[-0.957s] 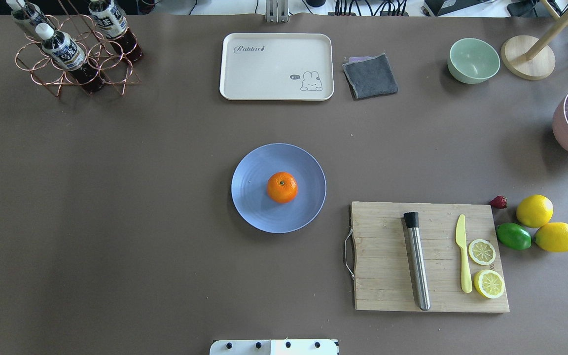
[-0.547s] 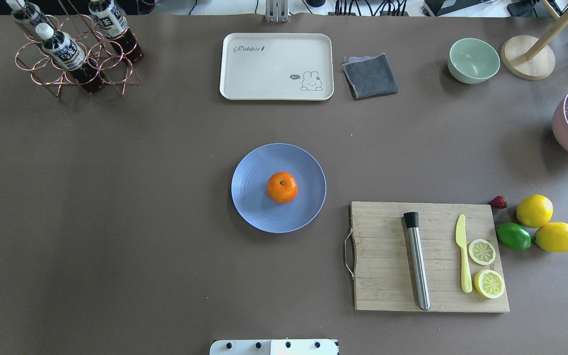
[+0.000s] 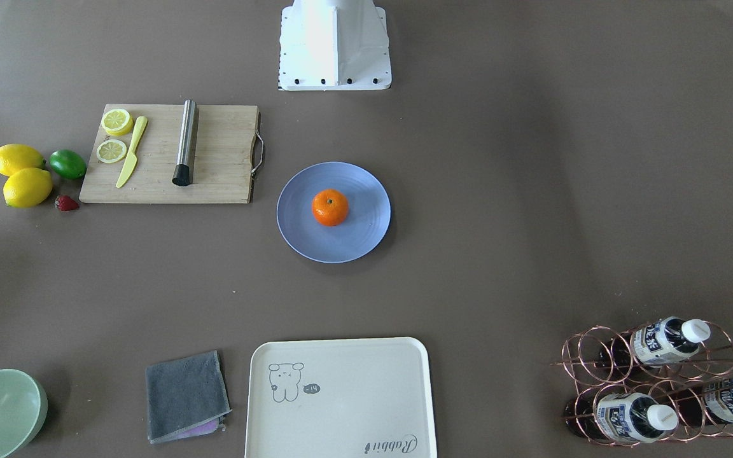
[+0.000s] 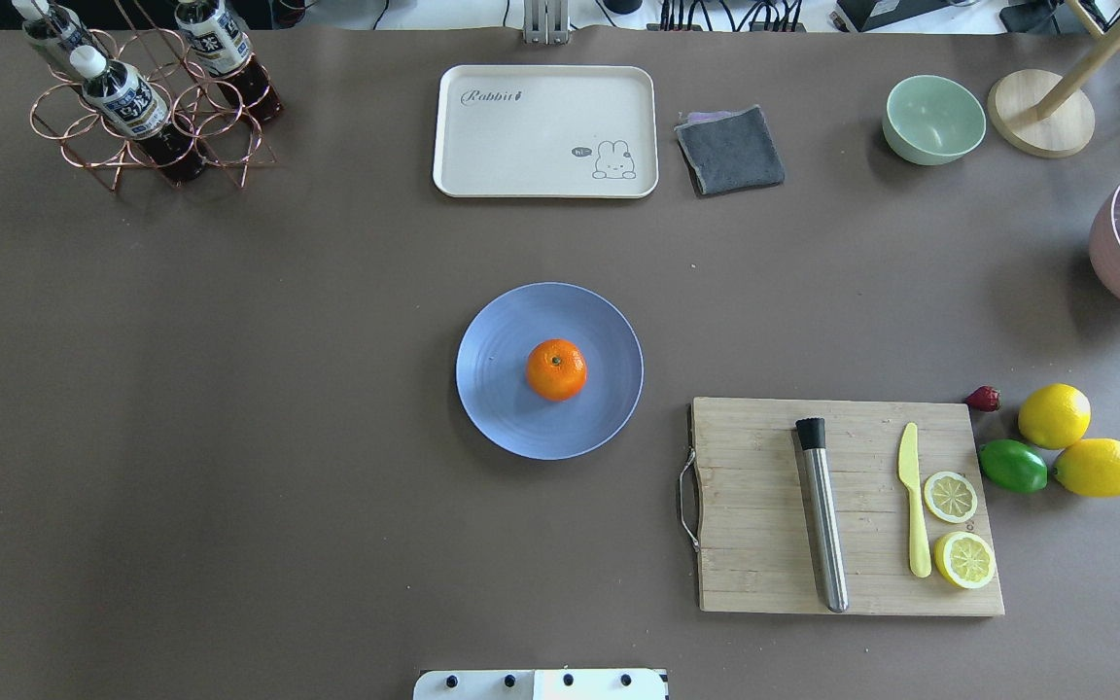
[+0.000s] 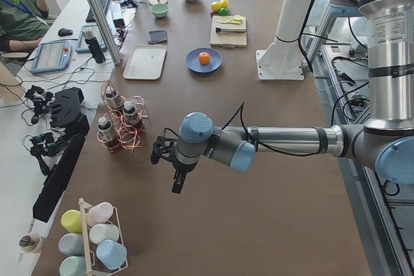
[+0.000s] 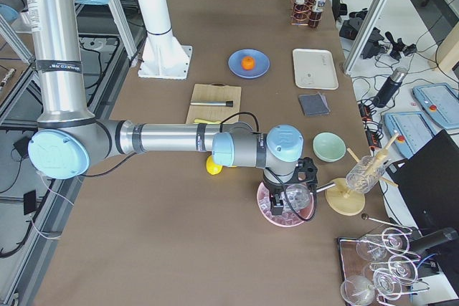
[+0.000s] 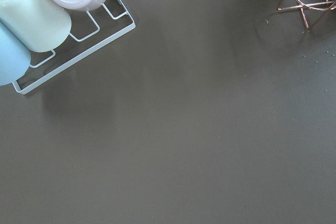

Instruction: Pick orange to plate

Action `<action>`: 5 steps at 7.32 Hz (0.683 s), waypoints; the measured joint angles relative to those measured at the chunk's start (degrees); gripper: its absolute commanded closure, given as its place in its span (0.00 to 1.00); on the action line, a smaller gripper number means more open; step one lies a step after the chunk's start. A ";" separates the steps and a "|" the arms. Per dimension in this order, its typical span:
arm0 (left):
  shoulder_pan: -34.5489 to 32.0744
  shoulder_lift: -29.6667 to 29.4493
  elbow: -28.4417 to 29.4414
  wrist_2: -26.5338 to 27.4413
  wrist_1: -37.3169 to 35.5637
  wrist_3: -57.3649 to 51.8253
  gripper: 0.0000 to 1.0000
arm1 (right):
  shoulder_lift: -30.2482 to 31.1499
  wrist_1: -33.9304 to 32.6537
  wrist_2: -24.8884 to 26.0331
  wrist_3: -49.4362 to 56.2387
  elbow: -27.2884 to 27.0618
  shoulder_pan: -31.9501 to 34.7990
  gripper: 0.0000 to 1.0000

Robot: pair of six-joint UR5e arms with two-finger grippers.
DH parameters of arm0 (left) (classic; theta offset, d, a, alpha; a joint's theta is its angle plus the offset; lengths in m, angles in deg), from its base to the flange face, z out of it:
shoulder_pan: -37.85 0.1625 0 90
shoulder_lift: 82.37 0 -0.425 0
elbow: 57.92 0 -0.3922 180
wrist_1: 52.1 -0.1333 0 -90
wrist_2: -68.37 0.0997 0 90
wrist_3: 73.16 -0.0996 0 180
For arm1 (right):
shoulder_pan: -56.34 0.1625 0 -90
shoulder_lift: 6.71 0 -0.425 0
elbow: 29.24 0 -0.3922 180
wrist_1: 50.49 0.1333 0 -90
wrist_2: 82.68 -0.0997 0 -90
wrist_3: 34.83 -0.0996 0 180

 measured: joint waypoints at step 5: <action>-0.04 -0.10 0.10 0.02 -0.02 -0.10 0.02 | -0.64 0.00 -0.24 -0.03 -0.03 0.00 0.00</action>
